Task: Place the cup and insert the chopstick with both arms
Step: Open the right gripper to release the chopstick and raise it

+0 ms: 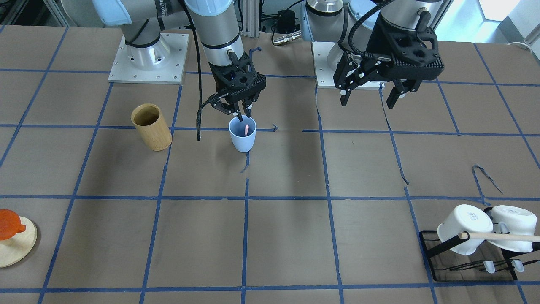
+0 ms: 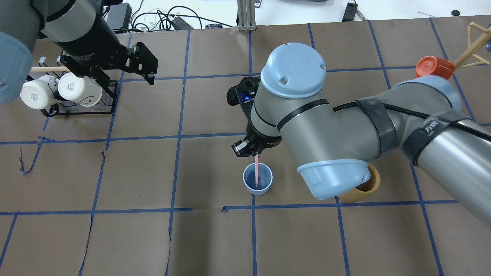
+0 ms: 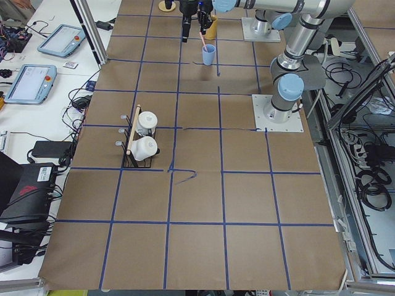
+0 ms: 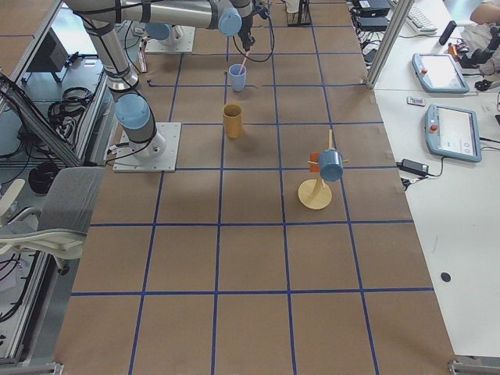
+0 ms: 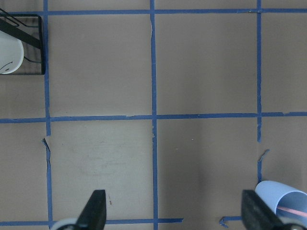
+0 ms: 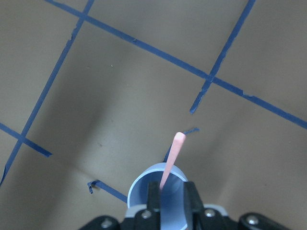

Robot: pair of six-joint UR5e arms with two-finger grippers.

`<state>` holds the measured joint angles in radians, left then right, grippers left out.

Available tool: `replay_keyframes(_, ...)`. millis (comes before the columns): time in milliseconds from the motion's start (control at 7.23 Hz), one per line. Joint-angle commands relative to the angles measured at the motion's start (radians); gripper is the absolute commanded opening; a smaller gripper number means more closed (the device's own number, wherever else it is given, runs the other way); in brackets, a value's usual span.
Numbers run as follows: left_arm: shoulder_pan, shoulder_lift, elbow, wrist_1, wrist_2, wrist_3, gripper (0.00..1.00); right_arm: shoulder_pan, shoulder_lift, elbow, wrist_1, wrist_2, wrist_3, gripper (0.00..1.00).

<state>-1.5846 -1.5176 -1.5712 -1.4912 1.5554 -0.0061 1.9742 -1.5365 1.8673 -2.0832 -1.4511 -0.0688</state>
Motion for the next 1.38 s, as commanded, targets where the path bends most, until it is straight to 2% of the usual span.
replay_keyframes(0,-0.002,-0.001,0.000,0.000,0.000,0.000,1.00,-0.014,0.006,-0.077,0.021,-0.032,0.003,0.75)
replay_keyframes(277,-0.002,-0.001,0.000,-0.001,0.002,0.000,1.00,-0.058,0.009,-0.265,0.279,-0.034,0.000,0.83)
replay_keyframes(415,0.000,-0.001,0.000,-0.001,0.002,0.000,1.00,-0.122,0.013,-0.340,0.376,-0.034,0.000,0.91)
replay_keyframes(553,0.002,0.002,0.000,-0.001,0.002,0.001,1.00,-0.235,0.024,-0.347,0.464,-0.084,-0.012,0.97)
replay_keyframes(691,0.002,0.004,0.000,-0.003,0.002,0.001,1.00,-0.306,0.007,-0.347,0.498,-0.174,-0.009,0.97)
replay_keyframes(830,0.002,0.004,0.000,-0.003,0.002,0.001,1.00,-0.317,-0.029,-0.332,0.499,-0.173,0.003,0.99)
replay_keyframes(1106,0.002,0.004,0.000,-0.003,0.002,0.001,1.00,-0.331,-0.051,-0.290,0.281,-0.158,0.014,1.00)
replay_keyframes(1245,0.002,0.005,-0.001,-0.004,0.002,0.001,1.00,-0.333,-0.051,-0.290,0.284,-0.163,0.029,1.00)
